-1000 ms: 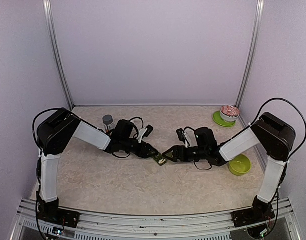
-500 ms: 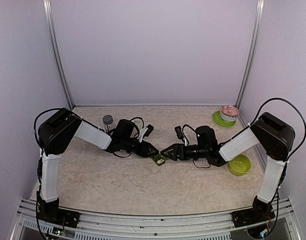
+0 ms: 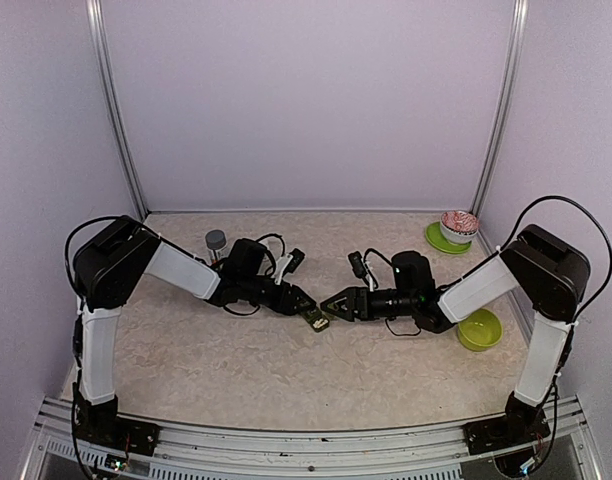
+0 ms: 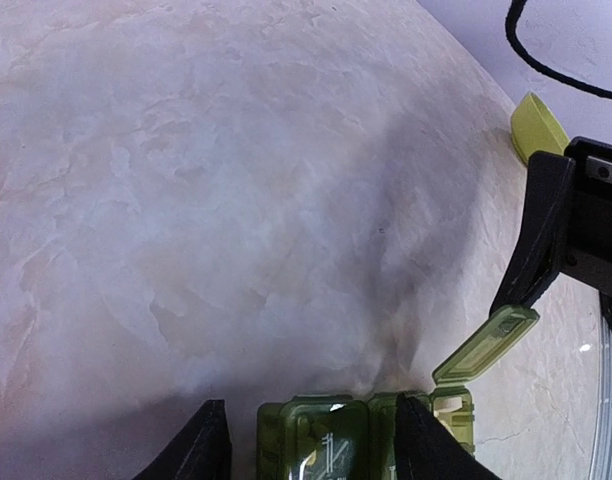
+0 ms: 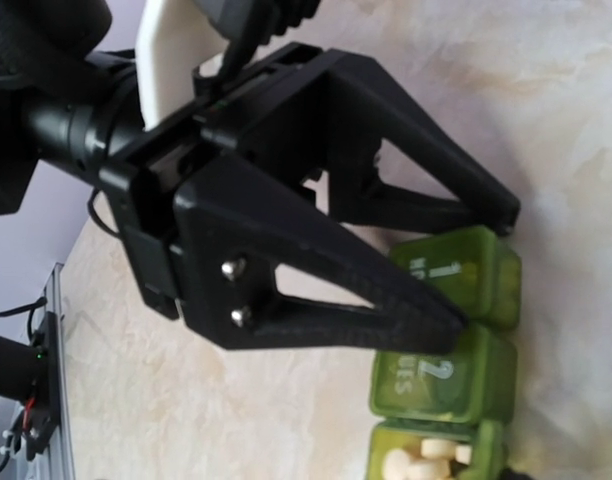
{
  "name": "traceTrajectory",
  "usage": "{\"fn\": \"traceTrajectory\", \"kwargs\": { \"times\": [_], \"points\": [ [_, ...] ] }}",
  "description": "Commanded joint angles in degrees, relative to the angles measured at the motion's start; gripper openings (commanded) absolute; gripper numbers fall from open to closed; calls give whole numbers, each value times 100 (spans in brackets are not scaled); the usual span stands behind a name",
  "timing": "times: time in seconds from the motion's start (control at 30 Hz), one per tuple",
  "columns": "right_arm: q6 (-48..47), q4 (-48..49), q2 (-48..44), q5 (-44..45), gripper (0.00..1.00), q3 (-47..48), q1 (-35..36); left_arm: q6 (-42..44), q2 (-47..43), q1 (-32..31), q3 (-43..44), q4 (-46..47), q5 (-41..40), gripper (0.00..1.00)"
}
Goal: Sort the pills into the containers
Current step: Close the lid of the pill container on the pill container.
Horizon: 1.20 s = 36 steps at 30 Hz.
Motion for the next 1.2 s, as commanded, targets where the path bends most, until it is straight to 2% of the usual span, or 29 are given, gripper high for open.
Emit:
{"fn": "traceTrajectory", "kwargs": {
  "times": [0.0, 0.23, 0.67, 1.0, 1.17],
  "points": [
    [-103, -6, -127, -47, 81, 46, 10, -24, -149, 99, -189, -386, -82, 55],
    [-185, -147, -173, -15, 81, 49, 10, 40, -175, 120, -213, -621, -30, 54],
    [-204, -203, -206, -54, 80, 70, 16, 70, -76, 83, -274, -708, -127, 42],
    [-282, -142, -253, -214, 77, 164, 153, 54, 5, -60, -254, -821, -377, 41],
    [-296, -181, -141, -283, 72, 176, 259, 23, 6, -65, -244, -832, -408, 41]
  ]
}}
